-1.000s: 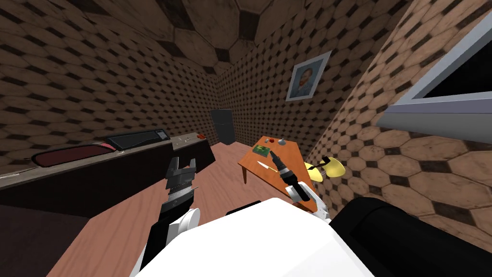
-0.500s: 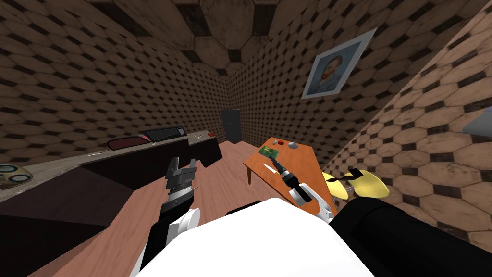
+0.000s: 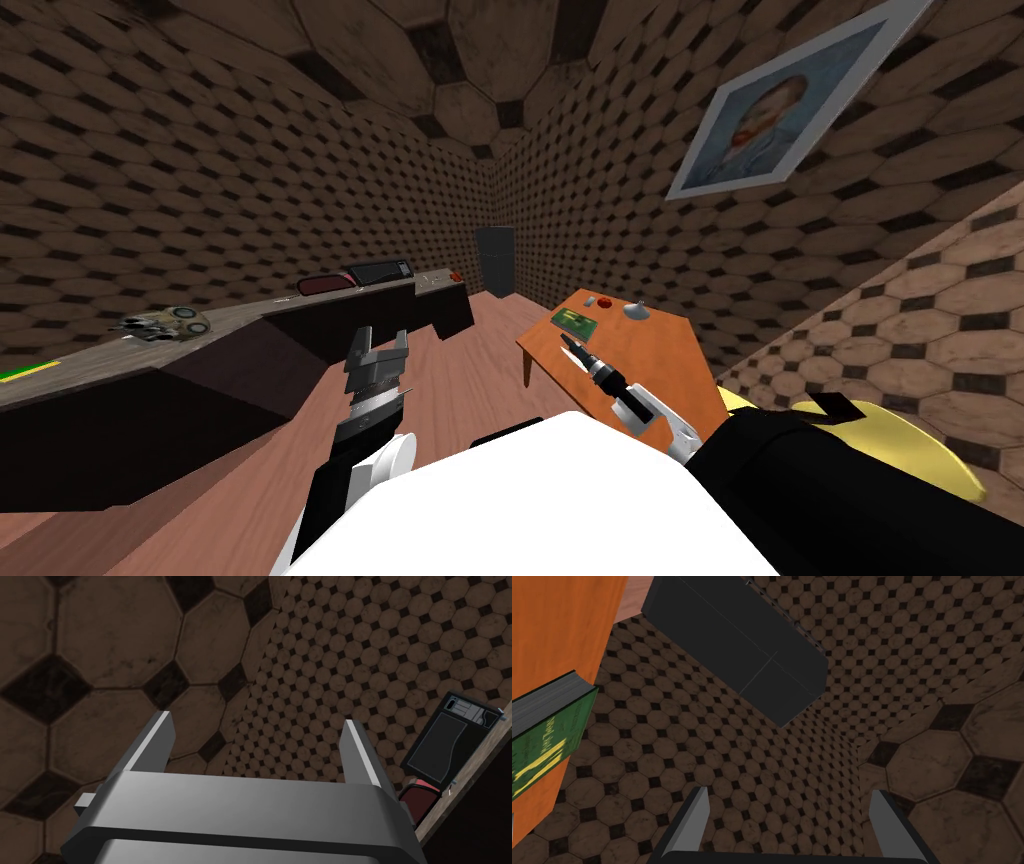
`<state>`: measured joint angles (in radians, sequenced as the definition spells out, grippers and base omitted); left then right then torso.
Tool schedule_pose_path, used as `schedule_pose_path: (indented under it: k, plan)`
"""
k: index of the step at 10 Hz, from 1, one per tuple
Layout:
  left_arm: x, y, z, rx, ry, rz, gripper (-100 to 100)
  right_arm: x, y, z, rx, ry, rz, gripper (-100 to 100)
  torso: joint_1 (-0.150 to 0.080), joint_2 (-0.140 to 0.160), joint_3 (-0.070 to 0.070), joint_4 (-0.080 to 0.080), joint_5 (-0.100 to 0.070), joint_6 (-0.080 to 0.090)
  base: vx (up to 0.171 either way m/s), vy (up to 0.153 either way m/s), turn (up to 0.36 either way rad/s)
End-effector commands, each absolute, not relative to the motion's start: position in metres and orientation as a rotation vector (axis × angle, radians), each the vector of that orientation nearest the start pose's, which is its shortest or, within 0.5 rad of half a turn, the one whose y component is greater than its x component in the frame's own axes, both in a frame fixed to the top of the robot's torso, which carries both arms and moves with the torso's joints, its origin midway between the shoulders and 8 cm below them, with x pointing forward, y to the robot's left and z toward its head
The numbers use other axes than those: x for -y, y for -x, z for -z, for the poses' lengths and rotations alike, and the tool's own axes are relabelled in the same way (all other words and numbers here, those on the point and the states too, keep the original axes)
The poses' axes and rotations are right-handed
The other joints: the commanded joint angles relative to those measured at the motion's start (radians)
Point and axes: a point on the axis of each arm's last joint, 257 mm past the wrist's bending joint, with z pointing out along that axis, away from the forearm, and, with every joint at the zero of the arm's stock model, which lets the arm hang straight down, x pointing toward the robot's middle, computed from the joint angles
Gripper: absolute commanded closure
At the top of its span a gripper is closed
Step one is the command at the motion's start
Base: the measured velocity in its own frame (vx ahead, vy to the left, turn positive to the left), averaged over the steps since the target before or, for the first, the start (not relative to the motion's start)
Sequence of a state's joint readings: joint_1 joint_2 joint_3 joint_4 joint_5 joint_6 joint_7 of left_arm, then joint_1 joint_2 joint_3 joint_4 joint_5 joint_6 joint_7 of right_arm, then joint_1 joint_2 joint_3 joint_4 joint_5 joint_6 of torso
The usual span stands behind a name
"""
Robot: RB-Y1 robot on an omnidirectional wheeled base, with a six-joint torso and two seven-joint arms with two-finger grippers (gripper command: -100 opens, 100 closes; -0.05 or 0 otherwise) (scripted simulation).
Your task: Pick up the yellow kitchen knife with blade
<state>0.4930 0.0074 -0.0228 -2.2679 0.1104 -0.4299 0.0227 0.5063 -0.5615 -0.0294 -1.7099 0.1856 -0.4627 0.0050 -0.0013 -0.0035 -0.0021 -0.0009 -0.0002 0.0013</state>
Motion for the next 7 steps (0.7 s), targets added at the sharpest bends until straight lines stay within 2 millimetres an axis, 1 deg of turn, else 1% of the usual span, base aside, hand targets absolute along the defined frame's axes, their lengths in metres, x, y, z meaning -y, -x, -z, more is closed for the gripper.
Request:
schedule_pose_path:
  k: [1, 2, 3, 4, 5, 6, 7]
  plan:
    - [-0.285, -0.358, -0.007, -0.596, 0.796, 1.402, 0, 0.369, -0.366, 0.272, -1.625, -0.508, -0.766, -100, 0.000, 0.000, 0.000, 0.000, 0.000, 0.000, 0.048, -0.017, 0.279]
    - [-0.284, -0.358, -0.007, -0.596, 0.796, 1.402, 0, 0.374, -0.357, 0.292, -1.691, -0.491, -0.735, -100, 0.001, 0.000, 0.000, 0.000, 0.000, -0.001, 0.063, -0.036, 0.433]
    - [-0.285, -0.358, -0.007, -0.596, 0.796, 1.402, 0, 0.381, -0.354, 0.299, -1.708, -0.500, -0.718, -100, 0.000, -0.001, 0.000, 0.000, 0.000, -0.001, 0.048, -0.043, 0.110]
    - [-0.285, -0.358, -0.007, -0.596, 0.796, 1.402, 0, 0.389, -0.343, 0.321, -1.783, -0.478, -0.679, -100, 0.000, 0.000, 0.000, 0.000, 0.000, 0.000, 0.037, -0.036, 0.218]
    - [-0.285, -0.358, -0.007, -0.596, 0.796, 1.402, 0, 0.391, -0.342, 0.323, -1.786, -0.482, -0.675, -100, 0.000, 0.000, 0.000, 0.000, 0.000, -0.001, 0.028, -0.032, 0.148]
    - [-0.285, -0.358, -0.007, -0.596, 0.796, 1.402, 0, 0.398, -0.328, 0.343, -1.862, -0.456, -0.635, -100, 0.000, 0.001, 0.001, 0.000, 0.000, 0.000, 0.034, -0.023, 0.260]
    - [-0.285, -0.358, -0.007, -0.596, 0.796, 1.402, 0, 0.401, -0.327, 0.346, -1.867, -0.461, -0.629, -100, 0.001, 0.001, 0.000, 0.000, 0.000, -0.001, 0.032, -0.029, 0.117]
